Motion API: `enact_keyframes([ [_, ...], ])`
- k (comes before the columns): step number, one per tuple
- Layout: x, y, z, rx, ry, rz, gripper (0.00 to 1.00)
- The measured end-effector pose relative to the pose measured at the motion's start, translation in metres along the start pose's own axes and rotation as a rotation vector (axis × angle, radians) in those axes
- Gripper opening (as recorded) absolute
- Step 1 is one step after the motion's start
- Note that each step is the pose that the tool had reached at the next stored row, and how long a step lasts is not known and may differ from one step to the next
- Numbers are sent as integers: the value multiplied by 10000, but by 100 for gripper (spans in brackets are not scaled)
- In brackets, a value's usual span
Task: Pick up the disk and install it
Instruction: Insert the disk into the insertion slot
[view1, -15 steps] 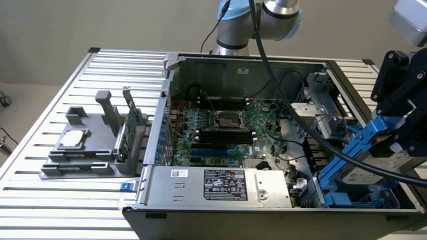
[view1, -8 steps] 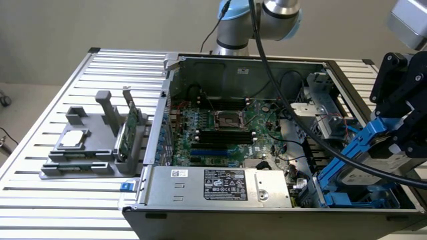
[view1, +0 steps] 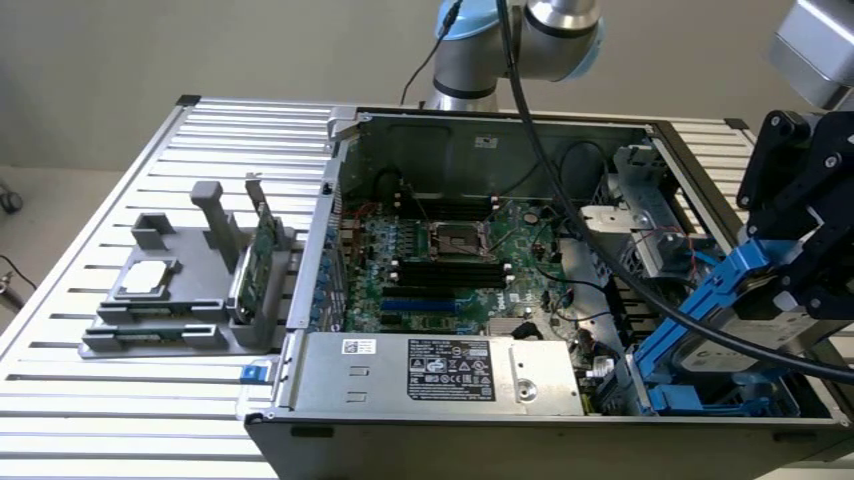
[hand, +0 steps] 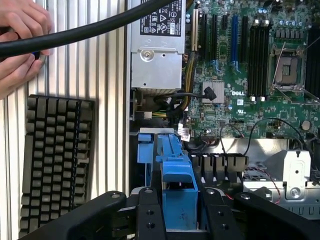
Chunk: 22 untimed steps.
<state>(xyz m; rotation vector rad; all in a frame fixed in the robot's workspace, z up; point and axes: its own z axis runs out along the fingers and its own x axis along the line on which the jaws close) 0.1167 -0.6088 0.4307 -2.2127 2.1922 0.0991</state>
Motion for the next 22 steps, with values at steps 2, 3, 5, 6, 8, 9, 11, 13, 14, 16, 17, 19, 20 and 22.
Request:
enact_keyframes([
  [2,1,0,9,0,-1,0,33],
  [3,1,-1,13,0,0,0,33],
  [5,2,-1,28,0,0,0,33],
  [6,2,-1,37,1,-4,0,33],
  [8,4,-2,58,-1,-21,-1,33],
  [9,4,-1,68,-3,-36,0,33],
  [11,6,-2,84,-7,-71,-1,33],
  [13,7,-3,101,-11,-111,-2,33],
  [14,7,-3,109,-13,-131,-2,33],
  [16,8,-3,126,-16,-172,-3,33],
  [17,9,-3,134,-17,-192,-3,33],
  [19,10,-4,154,-18,-234,-5,33],
  [20,11,-4,163,-19,-252,-5,33],
  [22,12,-5,183,-20,-293,-7,33],
])
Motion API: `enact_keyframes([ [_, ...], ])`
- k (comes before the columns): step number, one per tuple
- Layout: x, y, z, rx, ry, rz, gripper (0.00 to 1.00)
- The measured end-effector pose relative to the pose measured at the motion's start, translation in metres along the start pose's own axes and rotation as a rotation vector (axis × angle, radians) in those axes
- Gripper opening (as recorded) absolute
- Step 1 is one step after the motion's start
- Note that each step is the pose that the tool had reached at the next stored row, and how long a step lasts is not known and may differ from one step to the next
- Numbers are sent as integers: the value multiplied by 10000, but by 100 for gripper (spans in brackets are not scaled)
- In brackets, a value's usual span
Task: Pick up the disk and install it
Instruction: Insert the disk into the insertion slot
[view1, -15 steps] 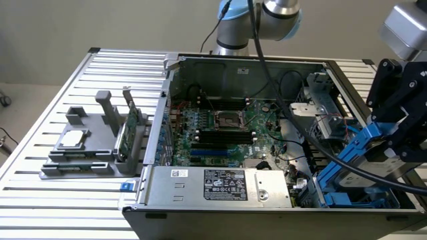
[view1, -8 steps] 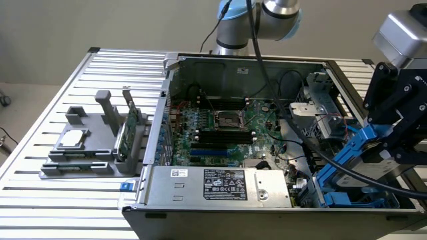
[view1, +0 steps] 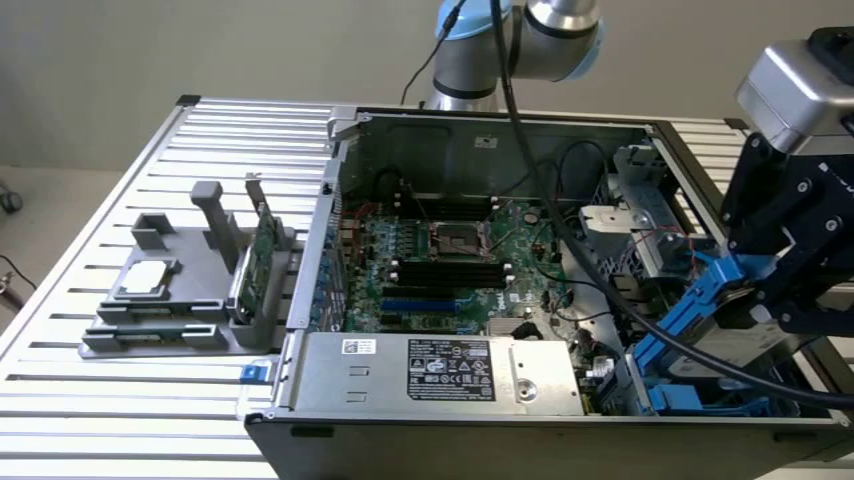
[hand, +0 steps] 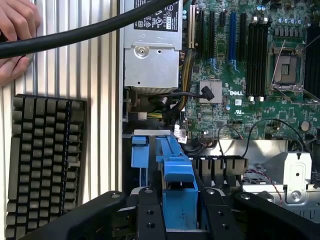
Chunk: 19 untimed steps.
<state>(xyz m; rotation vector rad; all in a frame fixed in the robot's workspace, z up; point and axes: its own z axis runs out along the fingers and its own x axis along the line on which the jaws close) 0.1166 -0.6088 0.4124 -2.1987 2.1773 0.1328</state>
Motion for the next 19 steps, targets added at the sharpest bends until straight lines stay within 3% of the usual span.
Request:
enact_keyframes([
  [11,11,-3,116,-5,-183,-20,33],
  [19,20,-6,211,-12,-275,-51,33],
])
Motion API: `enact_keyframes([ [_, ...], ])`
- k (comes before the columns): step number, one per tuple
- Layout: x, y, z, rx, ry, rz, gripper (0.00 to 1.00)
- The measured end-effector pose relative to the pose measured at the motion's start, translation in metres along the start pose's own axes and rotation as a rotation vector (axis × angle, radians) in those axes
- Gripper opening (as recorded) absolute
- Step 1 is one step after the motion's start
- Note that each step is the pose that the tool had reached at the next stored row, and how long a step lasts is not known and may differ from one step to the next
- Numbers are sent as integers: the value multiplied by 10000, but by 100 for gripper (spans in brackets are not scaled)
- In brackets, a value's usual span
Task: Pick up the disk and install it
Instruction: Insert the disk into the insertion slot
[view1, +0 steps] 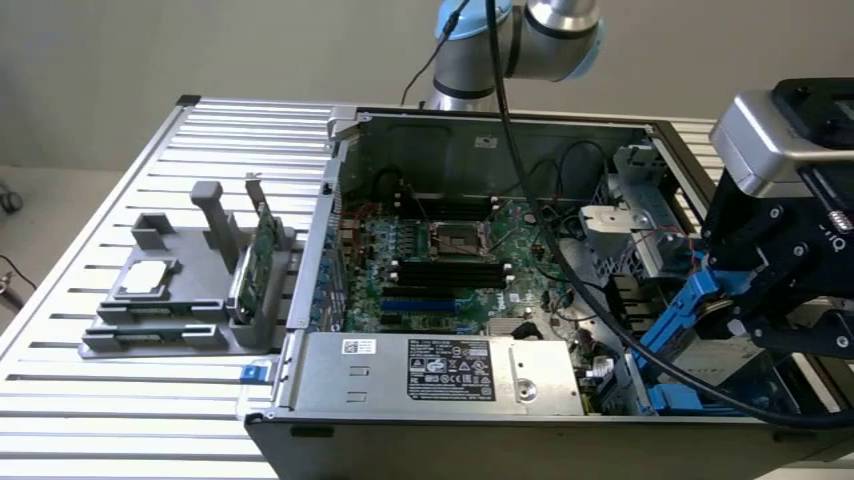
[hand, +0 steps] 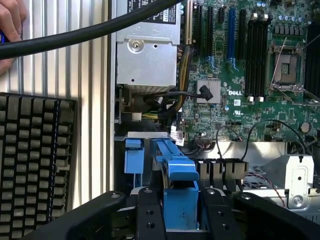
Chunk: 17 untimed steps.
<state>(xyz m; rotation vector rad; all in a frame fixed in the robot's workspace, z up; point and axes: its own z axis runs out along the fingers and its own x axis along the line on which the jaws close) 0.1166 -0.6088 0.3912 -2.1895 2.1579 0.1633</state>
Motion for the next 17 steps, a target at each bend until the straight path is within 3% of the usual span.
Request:
enact_keyframes([
  [10,13,-2,94,-15,-90,-31,33],
  [17,15,-5,105,-16,-93,-40,33],
])
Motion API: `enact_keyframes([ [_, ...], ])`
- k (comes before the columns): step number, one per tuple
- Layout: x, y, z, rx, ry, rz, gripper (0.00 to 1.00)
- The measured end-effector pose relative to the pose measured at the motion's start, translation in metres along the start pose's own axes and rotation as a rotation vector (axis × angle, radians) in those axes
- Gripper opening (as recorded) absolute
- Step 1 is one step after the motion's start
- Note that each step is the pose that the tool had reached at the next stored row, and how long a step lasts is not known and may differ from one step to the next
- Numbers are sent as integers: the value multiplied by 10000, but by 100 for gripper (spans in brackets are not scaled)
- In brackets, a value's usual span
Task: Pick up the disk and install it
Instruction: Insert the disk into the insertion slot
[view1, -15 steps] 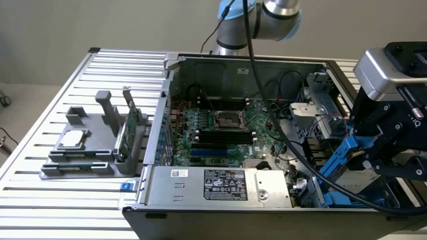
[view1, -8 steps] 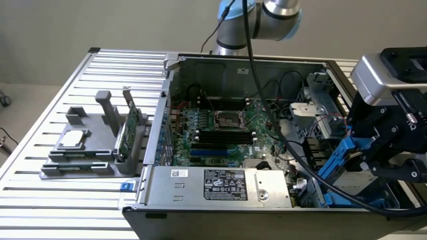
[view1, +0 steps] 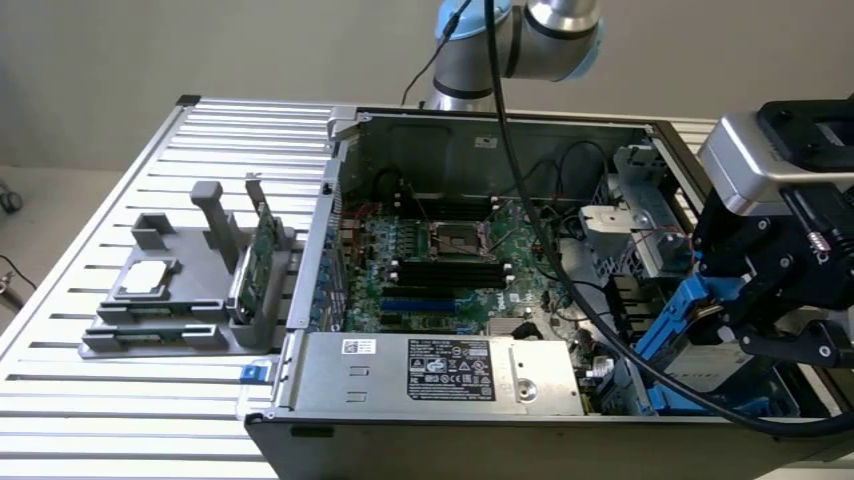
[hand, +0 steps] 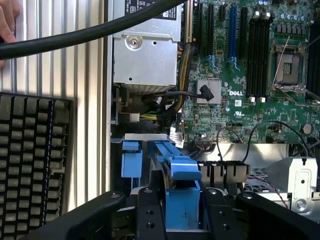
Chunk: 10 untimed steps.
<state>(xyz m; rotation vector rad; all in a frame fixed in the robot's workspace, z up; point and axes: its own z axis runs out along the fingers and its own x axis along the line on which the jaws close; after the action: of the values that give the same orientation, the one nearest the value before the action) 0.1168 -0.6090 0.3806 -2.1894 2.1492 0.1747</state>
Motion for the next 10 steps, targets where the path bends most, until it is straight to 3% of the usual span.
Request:
enact_keyframes([
  [10,2,-22,-1,1,-3,-5,33],
])
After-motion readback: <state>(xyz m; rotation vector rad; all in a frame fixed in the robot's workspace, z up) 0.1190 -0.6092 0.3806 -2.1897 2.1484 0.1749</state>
